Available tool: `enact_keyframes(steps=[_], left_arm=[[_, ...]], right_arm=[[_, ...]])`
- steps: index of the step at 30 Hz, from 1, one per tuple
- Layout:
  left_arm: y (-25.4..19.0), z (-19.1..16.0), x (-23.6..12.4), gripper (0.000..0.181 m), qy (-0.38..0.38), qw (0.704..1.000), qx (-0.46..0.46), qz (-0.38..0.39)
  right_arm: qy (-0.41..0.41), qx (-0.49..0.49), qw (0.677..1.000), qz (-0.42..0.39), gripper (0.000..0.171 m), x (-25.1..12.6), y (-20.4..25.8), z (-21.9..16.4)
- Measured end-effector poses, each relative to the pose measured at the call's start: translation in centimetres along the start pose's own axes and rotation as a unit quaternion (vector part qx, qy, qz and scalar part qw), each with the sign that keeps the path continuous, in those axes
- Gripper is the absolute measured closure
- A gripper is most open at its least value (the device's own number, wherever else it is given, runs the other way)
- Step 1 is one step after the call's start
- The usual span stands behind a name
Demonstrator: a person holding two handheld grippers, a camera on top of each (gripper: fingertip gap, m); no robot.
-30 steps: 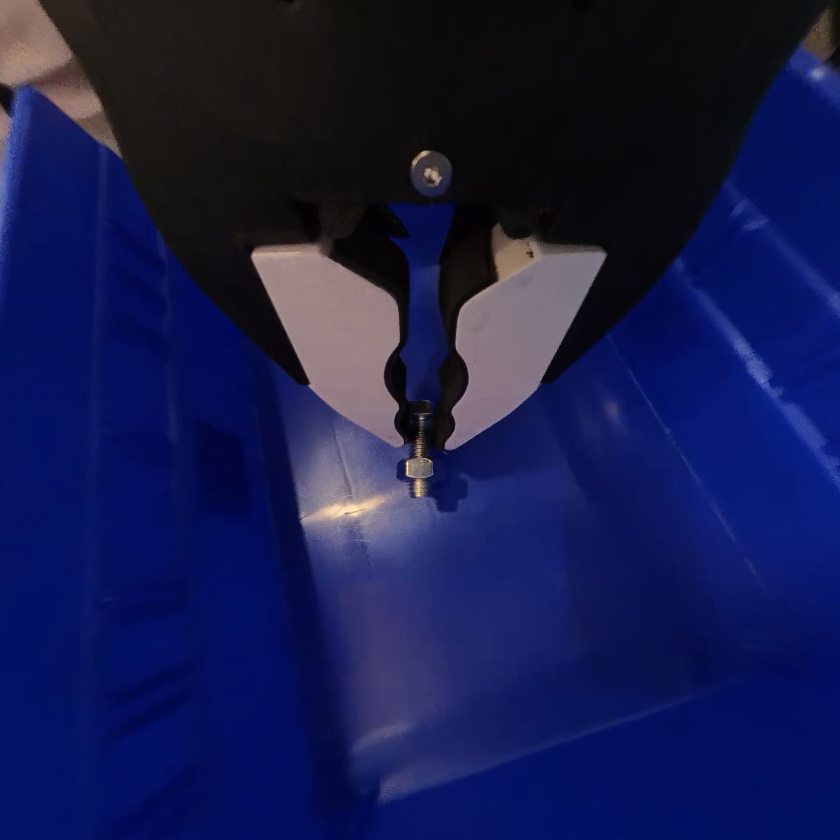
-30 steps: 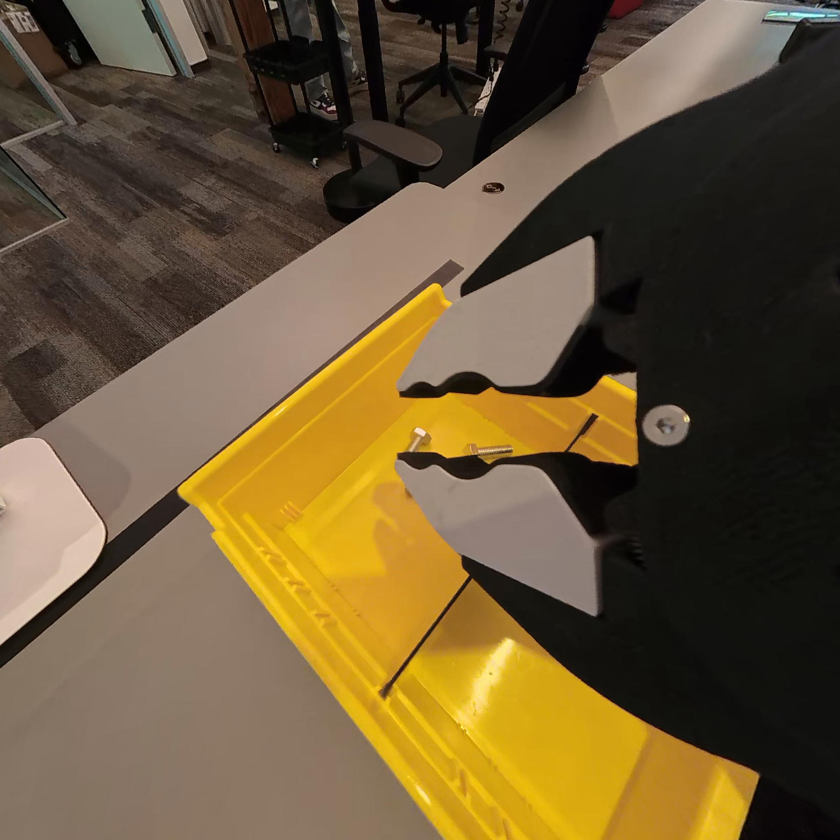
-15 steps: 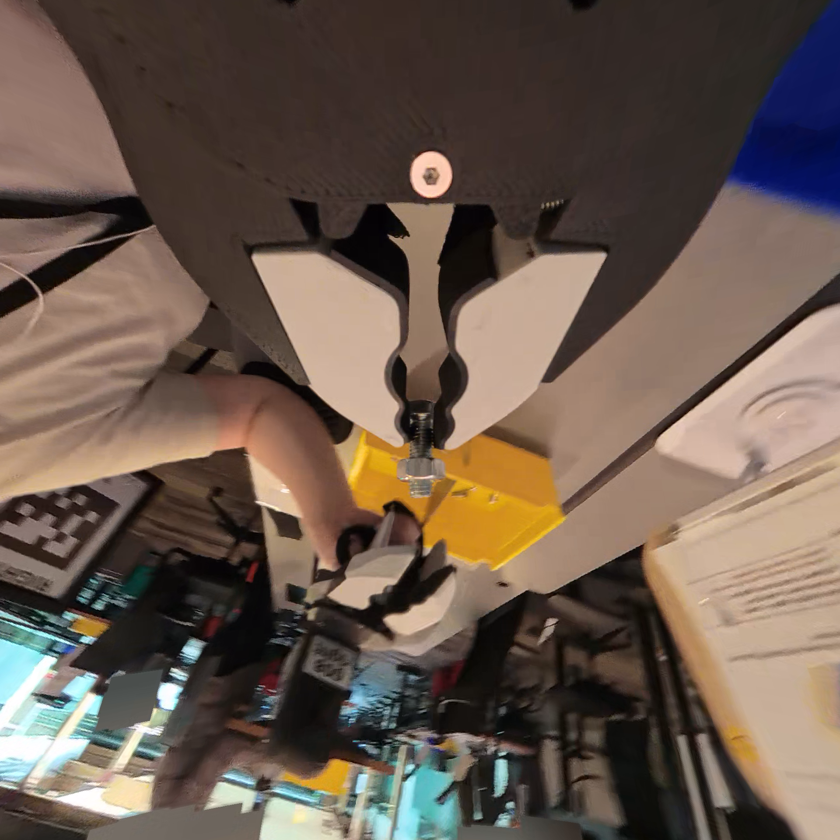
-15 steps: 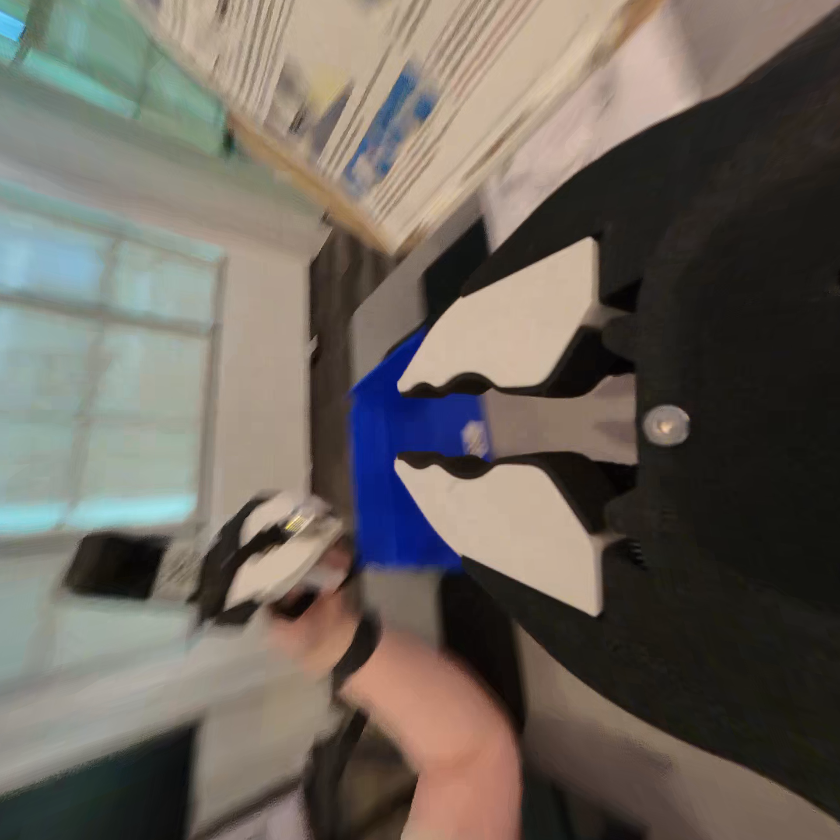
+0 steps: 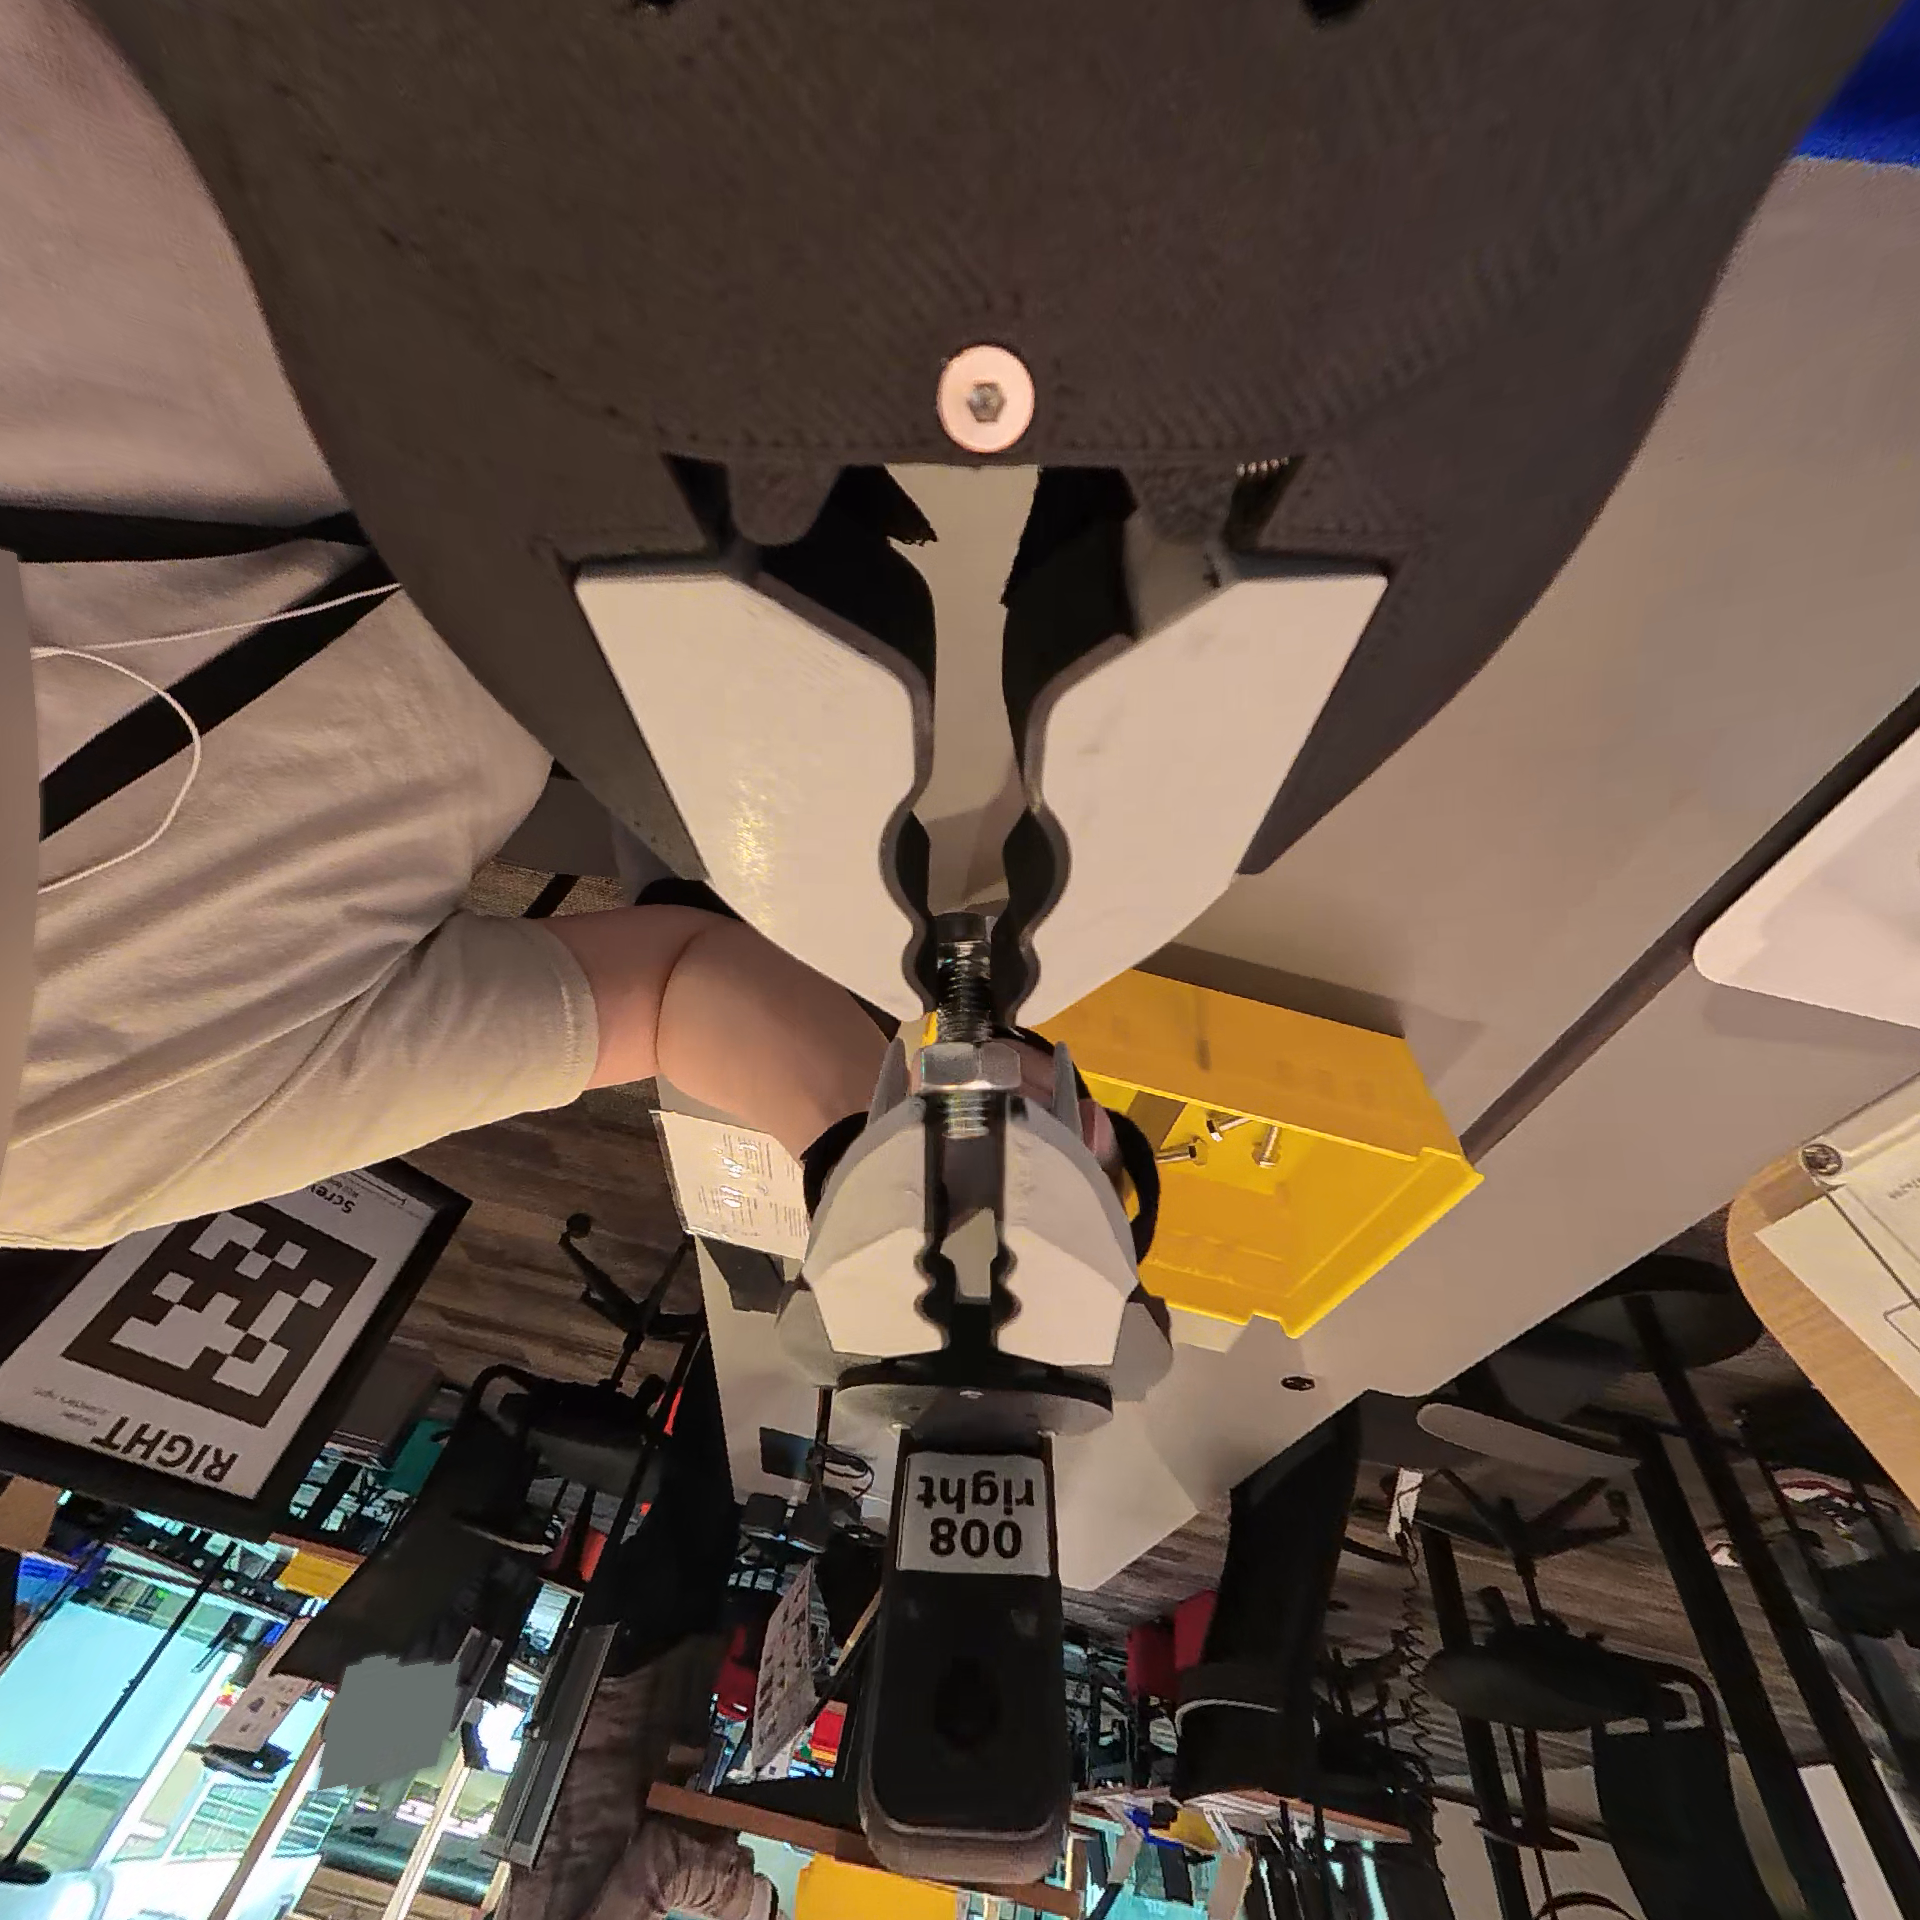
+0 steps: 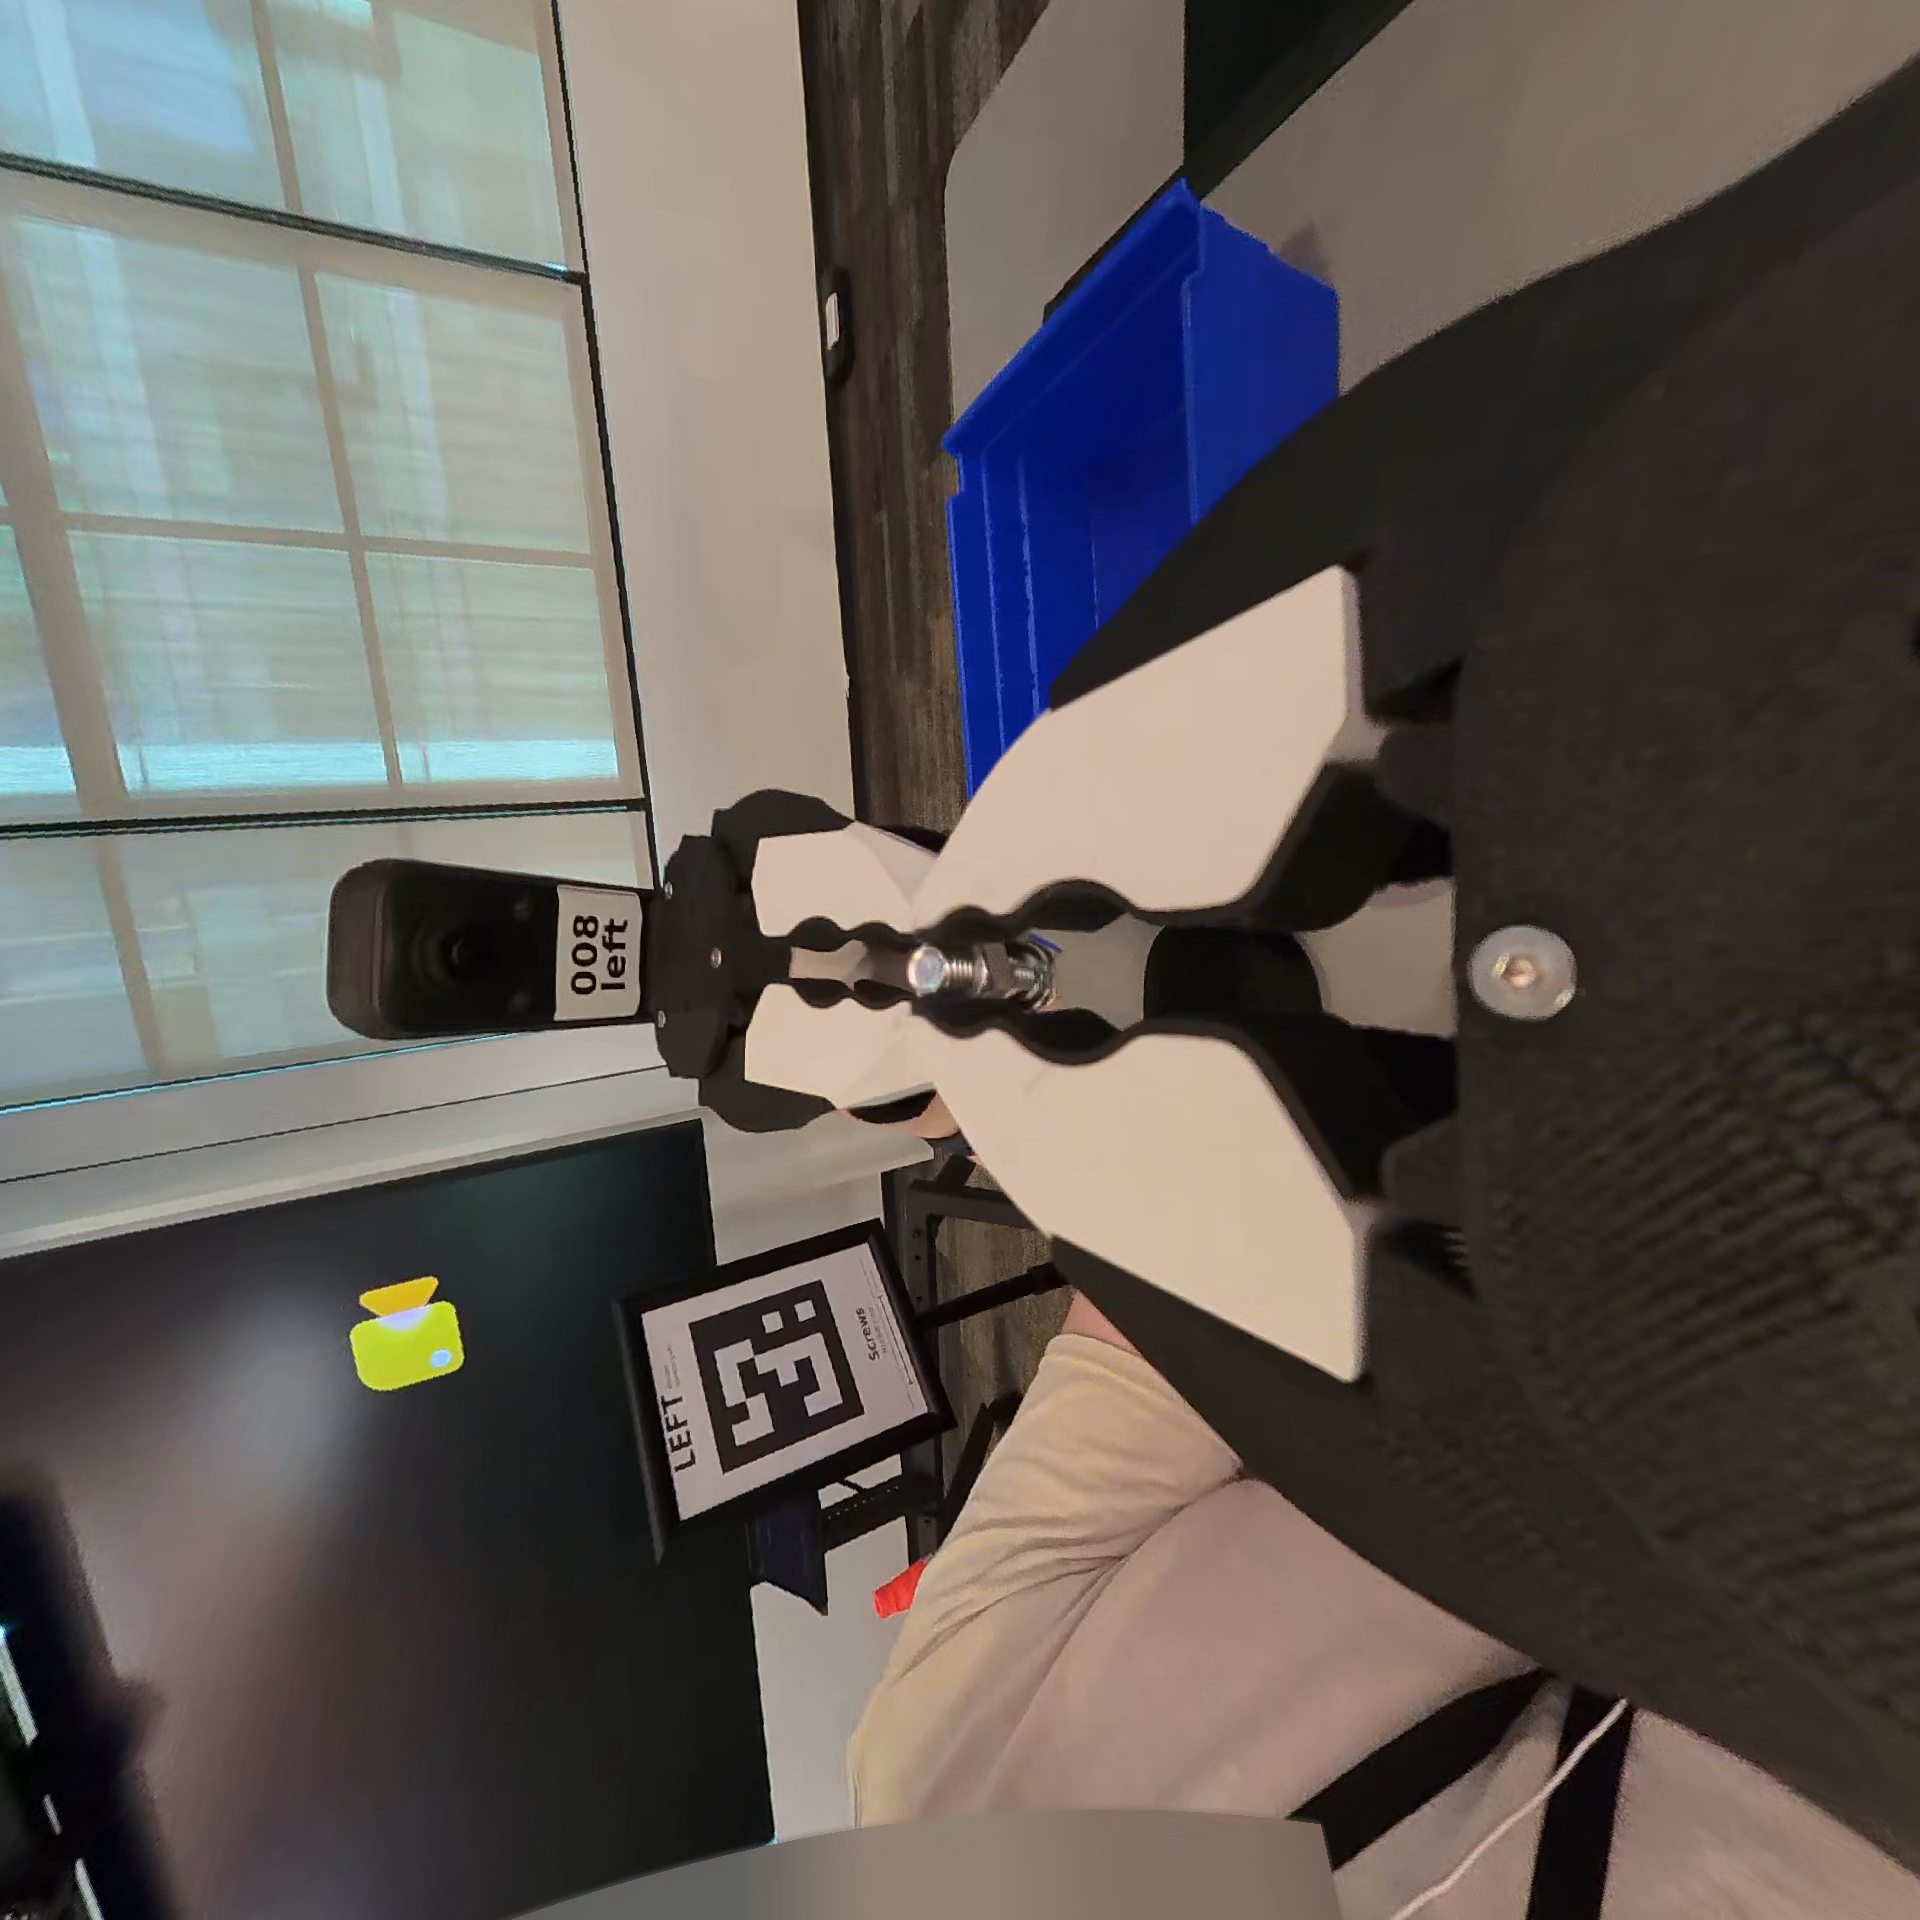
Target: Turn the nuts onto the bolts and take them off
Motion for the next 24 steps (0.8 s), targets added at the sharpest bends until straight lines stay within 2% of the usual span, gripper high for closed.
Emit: enact_keyframes(steps=[4,5,7,8,10,12,17,24], left_arm=[[-0.2,0.2,0.2,0.172,-0.018,0.999,-0.017,-0.025],[-0.2,0.1,0.2,0.167,-0.02,0.999,-0.029,-0.035],[0.4,-0.6,0.3,0.13,-0.004,0.998,-0.059,-0.035],[0.8,-1.1,0.5,0.125,0.011,0.998,-0.062,-0.029],[1.4,-1.3,1.0,0.126,0.013,0.999,-0.045,-0.013],[1.6,-0.6,1.5,0.134,-0.008,0.999,-0.033,-0.003],[2.4,0.4,2.7,0.141,-0.033,0.997,-0.009,0.07],[2.7,0.1,3.4,0.163,-0.024,0.995,0.021,0.1]], right_arm=[[0.006,-0.003,1.0,0.001,0.161,-0.4,0.1,0.2],[0.008,-0.006,1.0,-0.004,0.161,-0.4,0.1,0.2],[0.008,-0.008,1.0,-0.013,0.161,-0.8,0.0,0.5],[0.009,-0.007,1.0,-0.023,0.161,-1.0,-0.2,0.6],[0.018,-0.009,0.998,-0.053,0.161,-1.4,-0.8,0.6],[0.027,-0.021,0.995,-0.091,0.161,-1.8,-1.5,0.6],[0.03,-0.085,0.979,-0.181,0.161,-2.5,-2.2,1.3],[0.047,-0.102,0.976,-0.187,0.161,-2.1,-1.9,1.1]])
Point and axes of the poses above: each gripper's, where its closed fingertips meet, x out along the fingers, z out of its top, y = z × x across the jaws, the point moved 2 cm from there along -x, back along the fingers, and after that the axes turned 5 degrees about y, right-handed, at the moved point
